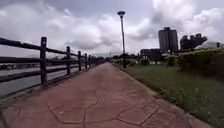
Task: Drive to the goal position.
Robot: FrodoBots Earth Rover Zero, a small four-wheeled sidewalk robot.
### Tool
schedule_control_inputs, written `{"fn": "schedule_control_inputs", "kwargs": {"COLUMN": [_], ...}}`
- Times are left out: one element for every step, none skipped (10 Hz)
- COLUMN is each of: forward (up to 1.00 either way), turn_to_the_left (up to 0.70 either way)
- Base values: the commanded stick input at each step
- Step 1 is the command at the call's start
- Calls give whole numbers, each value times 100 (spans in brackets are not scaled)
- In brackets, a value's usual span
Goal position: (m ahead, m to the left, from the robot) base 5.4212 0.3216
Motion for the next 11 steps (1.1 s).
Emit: {"fn": "schedule_control_inputs", "kwargs": {"forward": [85,85,85,85,85,85,85,85,85,85,85], "turn_to_the_left": [0,0,0,23,32,10,0,0,0,0,0]}}
